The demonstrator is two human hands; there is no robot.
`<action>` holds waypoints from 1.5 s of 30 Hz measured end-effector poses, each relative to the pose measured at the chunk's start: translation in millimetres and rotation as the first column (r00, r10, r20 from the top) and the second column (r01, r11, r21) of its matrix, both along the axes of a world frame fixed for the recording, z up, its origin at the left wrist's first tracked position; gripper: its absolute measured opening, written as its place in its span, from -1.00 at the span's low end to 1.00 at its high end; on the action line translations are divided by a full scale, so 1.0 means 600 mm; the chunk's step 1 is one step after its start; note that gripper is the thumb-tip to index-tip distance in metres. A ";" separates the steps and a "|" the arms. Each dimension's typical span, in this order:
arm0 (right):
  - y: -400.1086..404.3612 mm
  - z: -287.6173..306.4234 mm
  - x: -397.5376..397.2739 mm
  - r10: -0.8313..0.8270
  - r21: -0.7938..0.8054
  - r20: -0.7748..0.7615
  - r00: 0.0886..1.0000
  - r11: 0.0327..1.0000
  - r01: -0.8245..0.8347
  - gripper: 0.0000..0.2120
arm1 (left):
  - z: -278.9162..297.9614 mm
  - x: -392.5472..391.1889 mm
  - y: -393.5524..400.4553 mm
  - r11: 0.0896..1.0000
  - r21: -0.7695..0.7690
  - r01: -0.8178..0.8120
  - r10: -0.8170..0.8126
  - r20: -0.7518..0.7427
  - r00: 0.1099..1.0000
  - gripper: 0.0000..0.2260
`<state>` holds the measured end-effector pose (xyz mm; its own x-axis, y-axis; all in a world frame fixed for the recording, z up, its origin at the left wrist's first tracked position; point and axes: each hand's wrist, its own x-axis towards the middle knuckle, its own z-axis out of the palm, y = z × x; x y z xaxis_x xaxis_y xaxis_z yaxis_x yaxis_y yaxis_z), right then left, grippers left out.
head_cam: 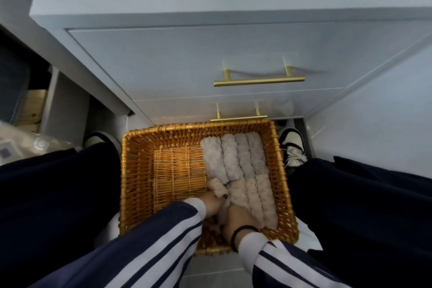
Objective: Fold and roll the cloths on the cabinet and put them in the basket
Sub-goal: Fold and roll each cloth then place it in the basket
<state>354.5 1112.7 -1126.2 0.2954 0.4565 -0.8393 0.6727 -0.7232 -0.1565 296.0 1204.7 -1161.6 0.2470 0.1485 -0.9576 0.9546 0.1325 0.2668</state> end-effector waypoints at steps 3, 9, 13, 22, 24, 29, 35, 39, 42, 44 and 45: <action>-0.007 0.001 0.020 0.072 0.093 0.067 0.995 0.993 -0.078 -0.72 | 0.000 -0.010 0.018 0.954 -0.150 -0.258 0.252 -0.061 0.966 -0.59; 0.012 0.003 0.008 0.628 0.268 0.215 0.748 0.698 -0.664 -0.60 | -0.014 -0.023 0.053 0.939 0.089 -0.332 0.321 0.121 0.939 -0.88; 0.025 -0.024 -0.006 0.904 0.181 0.264 0.338 0.298 -0.937 -0.69 | -0.011 -0.004 0.065 0.942 0.060 -0.330 0.324 0.099 0.941 -0.72; 0.064 -0.058 -0.018 0.968 -0.005 0.222 0.118 0.122 -0.992 -0.59 | -0.018 0.025 0.095 0.944 0.239 -0.228 0.181 0.204 0.962 -0.60; 0.077 -0.070 -0.023 0.933 0.082 0.231 0.275 0.263 -0.961 -0.54 | -0.016 0.031 0.112 0.913 0.247 -0.325 0.253 0.283 0.925 -0.43; 0.098 -0.068 -0.028 0.964 -0.109 0.246 0.104 0.134 -0.985 -0.44 | 0.001 0.053 0.156 0.912 -0.039 -0.409 0.405 0.250 0.879 -0.45; 0.084 -0.079 -0.005 0.974 -0.244 0.173 0.150 0.190 -0.951 -0.34 | -0.002 0.058 0.180 0.879 -0.215 -0.426 0.466 0.192 0.864 -0.43; 0.071 -0.106 -0.016 0.988 -0.351 0.145 0.061 0.109 -0.930 -0.32 | -0.007 0.062 0.179 0.938 -0.165 -0.306 0.337 0.214 0.917 -0.45; 0.058 -0.112 -0.016 0.989 -0.335 0.107 0.101 0.131 -0.933 -0.35 | -0.003 0.067 0.180 0.982 -0.064 -0.177 0.187 0.256 0.948 -0.47; 0.056 -0.105 -0.007 0.965 -0.273 0.022 0.261 0.257 -0.927 -0.40 | 0.001 0.078 0.172 0.996 0.088 0.002 -0.025 0.267 0.963 -0.37; 0.056 -0.100 -0.002 0.954 -0.228 0.009 0.300 0.295 -0.928 -0.40 | 0.002 0.084 0.165 0.985 0.163 0.057 -0.096 0.241 0.966 -0.25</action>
